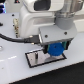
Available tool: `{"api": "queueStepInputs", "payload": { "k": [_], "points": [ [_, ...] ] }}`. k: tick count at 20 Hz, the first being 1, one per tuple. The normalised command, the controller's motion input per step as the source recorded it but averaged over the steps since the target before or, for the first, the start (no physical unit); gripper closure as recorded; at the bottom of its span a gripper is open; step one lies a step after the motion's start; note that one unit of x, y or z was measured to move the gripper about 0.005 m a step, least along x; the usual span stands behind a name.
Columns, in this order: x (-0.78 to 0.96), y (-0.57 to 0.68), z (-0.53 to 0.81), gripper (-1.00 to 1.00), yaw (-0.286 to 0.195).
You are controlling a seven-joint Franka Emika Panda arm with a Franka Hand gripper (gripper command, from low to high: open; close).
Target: Insert the blue gear onto the right peg, followed by the red gear
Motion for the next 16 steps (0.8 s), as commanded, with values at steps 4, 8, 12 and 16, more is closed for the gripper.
{"api": "queueStepInputs", "payload": {
  "k": [4, 8, 12, 16],
  "points": [
    [0.06, -0.21, -0.05, 1.00, 0.000],
    [0.02, -0.16, -0.27, 1.00, 0.000],
    [-0.01, -0.06, -0.38, 1.00, 0.000],
    [-0.07, -0.08, 0.01, 1.00, 0.000]
  ]
}}
